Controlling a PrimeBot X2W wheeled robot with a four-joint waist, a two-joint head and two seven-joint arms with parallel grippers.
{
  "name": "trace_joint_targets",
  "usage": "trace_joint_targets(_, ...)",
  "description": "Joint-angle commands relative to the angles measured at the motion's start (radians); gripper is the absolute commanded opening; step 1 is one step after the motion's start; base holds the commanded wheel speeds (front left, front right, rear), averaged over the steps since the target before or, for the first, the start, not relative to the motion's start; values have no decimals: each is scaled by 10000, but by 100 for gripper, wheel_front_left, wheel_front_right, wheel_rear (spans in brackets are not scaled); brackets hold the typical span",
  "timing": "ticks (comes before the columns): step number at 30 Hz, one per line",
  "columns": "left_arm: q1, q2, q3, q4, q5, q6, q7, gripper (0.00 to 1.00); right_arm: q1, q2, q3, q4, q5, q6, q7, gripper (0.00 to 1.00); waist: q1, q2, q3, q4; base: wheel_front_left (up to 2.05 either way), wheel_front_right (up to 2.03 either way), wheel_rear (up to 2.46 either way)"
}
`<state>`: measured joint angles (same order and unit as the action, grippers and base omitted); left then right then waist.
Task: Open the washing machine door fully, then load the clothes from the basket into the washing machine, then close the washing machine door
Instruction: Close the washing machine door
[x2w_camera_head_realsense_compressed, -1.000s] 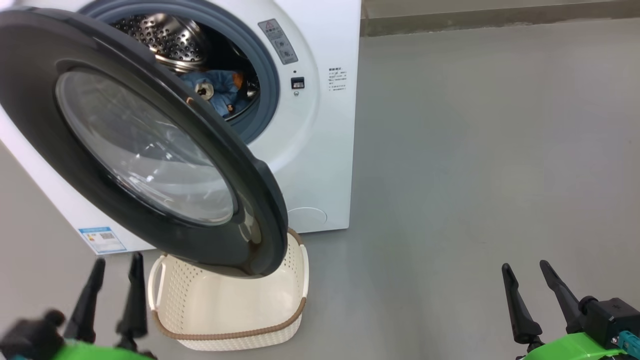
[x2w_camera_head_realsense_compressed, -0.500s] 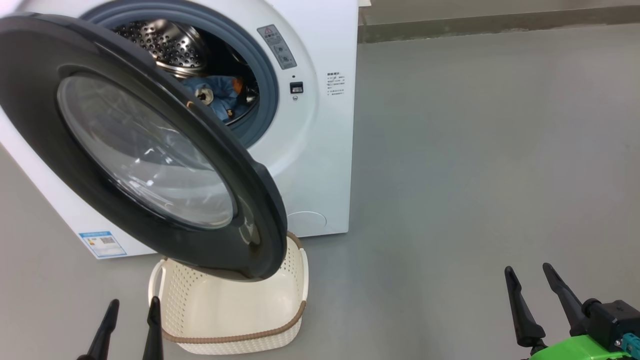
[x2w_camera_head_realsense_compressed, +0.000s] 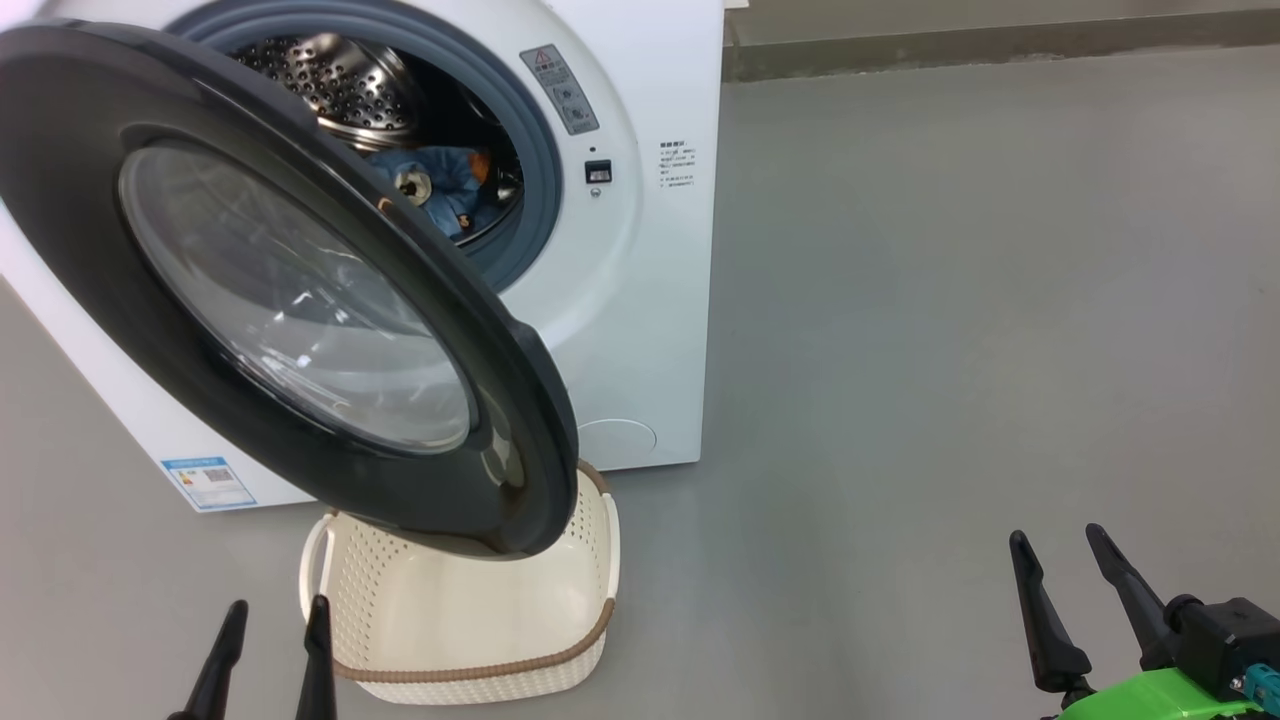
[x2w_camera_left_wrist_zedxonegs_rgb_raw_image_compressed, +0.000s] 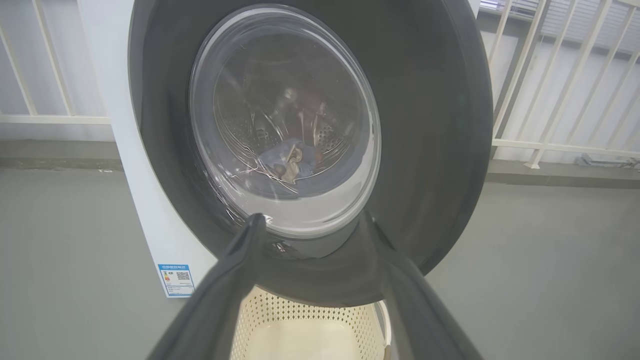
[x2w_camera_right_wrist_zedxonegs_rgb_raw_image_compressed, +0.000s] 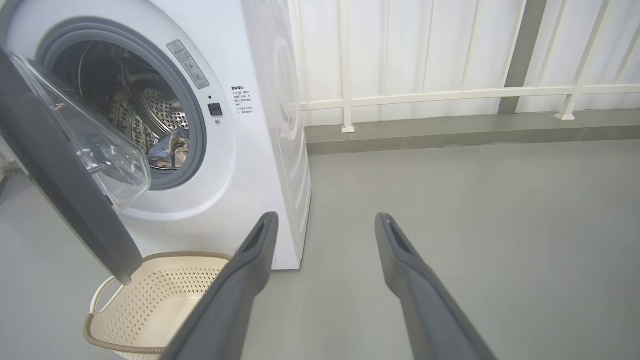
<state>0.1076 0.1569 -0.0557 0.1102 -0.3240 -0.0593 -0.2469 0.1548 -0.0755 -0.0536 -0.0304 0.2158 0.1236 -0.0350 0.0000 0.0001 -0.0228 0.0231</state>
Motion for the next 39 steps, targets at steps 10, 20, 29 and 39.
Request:
trace_joint_targets(10,-367,12,219,-173,228,26,-140,100,-249,-233,83,-313,-60,71,8,73,0,-1,52,118,0,0,0)
trace_joint_targets(20,-560,-66,16,-276,406,-99,-147,100,-1057,-567,154,-802,-62,71,121,0,0,-1,171,781,0,0,0)
trace_joint_targets(29,-722,-132,-185,-170,495,-212,-148,100,-2559,-899,1731,-1374,10,71,432,0,0,-1,168,1763,0,0,0)
trace_joint_targets(39,-1060,-278,-656,111,572,-420,-148,100,-4232,-1058,3912,-440,741,71,530,0,0,-1,181,3005,0,0,0)
